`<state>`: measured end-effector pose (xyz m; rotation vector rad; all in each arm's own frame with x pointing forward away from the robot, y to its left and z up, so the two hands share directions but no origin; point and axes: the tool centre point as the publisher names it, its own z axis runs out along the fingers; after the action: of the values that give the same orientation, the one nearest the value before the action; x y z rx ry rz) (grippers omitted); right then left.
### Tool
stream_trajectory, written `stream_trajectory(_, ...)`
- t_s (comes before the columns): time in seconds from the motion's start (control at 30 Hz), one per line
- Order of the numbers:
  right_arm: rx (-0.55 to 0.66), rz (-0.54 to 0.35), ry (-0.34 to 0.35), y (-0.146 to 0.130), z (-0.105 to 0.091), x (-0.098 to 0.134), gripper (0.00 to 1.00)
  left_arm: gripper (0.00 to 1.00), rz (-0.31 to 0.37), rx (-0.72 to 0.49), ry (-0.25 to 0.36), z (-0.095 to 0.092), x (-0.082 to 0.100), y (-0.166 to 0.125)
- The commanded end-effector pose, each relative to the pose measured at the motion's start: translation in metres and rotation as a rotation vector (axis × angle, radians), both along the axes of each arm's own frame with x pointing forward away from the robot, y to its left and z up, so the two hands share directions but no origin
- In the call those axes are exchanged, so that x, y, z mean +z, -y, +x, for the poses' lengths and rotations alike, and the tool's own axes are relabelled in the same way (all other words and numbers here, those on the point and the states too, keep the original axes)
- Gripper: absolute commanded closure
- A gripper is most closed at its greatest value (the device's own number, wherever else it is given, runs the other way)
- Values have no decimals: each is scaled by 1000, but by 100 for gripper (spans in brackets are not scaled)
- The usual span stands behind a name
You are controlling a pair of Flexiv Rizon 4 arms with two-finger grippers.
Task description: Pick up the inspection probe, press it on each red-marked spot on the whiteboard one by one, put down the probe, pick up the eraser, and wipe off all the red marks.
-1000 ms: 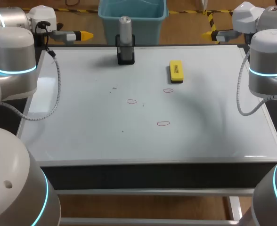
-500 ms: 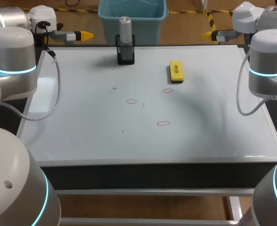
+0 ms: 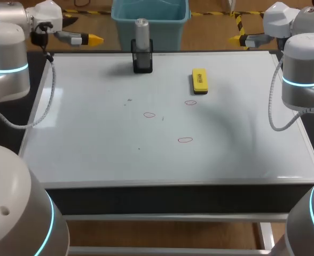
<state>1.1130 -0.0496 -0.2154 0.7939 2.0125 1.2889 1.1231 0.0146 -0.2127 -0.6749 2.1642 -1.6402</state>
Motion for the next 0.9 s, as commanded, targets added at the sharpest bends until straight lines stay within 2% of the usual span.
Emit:
stream_trajectory(0.03, 0, 0, 0, 0, 0, 0, 0, 0, -67, -198, 32, 27, -10, 3)
stream_trajectory(0.3, 0, 0, 0, 0, 0, 0, 0, 0, -124, -373, 69, 49, -17, 35)
stream_trajectory(0.57, 0, 0, 0, 0, 0, 0, 0, 0, -167, -432, 75, 65, -19, 65)
stream_trajectory(0.9, 0, 0, 0, 0, 0, 0, 0, 0, -201, -446, 48, 56, -19, 101)
